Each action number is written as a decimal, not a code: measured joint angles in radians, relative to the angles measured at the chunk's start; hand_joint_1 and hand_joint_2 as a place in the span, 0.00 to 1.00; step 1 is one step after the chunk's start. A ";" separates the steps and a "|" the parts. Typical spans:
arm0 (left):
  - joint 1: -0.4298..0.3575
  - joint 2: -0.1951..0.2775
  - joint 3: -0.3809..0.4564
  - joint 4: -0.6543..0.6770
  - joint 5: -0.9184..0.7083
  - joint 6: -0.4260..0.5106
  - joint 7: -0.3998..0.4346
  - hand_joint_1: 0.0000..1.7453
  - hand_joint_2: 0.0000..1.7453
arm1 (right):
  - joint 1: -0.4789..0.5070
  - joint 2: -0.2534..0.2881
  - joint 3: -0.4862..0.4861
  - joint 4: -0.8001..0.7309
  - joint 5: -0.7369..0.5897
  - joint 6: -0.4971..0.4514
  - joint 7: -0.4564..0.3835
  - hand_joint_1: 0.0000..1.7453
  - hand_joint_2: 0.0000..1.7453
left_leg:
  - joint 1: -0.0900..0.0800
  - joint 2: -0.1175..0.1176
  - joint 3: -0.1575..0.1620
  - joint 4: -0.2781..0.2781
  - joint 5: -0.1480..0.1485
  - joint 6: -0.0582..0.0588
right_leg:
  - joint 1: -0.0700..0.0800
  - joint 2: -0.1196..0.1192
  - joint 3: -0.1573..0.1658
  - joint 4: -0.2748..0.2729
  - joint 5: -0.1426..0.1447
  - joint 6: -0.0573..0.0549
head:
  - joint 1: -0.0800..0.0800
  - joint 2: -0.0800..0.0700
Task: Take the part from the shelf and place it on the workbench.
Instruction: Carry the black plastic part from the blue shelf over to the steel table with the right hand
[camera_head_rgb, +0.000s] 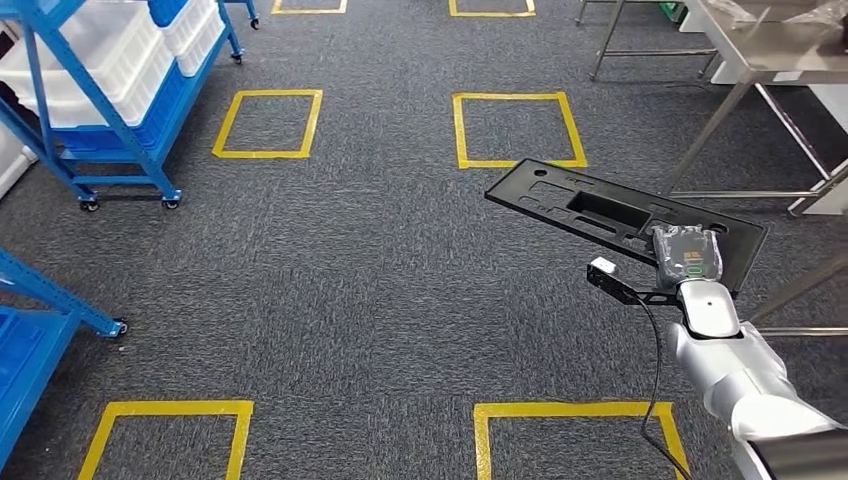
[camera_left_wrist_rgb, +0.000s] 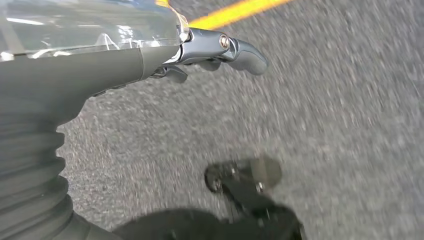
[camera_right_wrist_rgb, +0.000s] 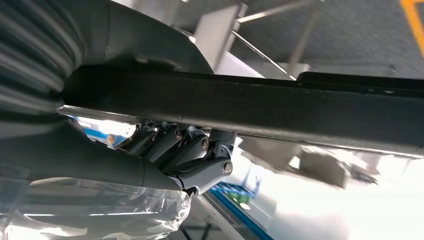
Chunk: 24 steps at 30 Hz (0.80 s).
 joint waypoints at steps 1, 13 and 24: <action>0.000 0.000 0.000 0.000 0.001 -0.005 -0.001 0.00 1.00 | 0.001 -0.004 -0.002 0.000 -0.003 0.000 -0.003 1.00 1.00 | 0.000 0.010 -0.001 0.007 -0.006 -0.005 | 0.000 -0.020 0.039 -0.069 0.022 0.002 | 0.000 0.000; -0.006 -0.001 -0.008 0.000 -0.017 -0.023 0.058 0.00 1.00 | -0.003 -0.004 -0.010 0.000 0.017 0.007 0.006 1.00 1.00 | 0.008 -0.038 -0.135 0.332 -0.173 -0.047 | 0.016 0.043 0.090 -0.174 0.052 -0.054 | 0.000 0.000; -0.006 0.005 -0.009 0.000 -0.014 0.004 0.085 0.00 1.00 | -0.034 0.017 -0.010 0.008 0.036 0.012 0.003 1.00 1.00 | 0.001 -0.083 -0.001 0.000 0.000 -0.001 | 0.006 0.077 0.052 -0.139 0.038 -0.018 | 0.000 0.000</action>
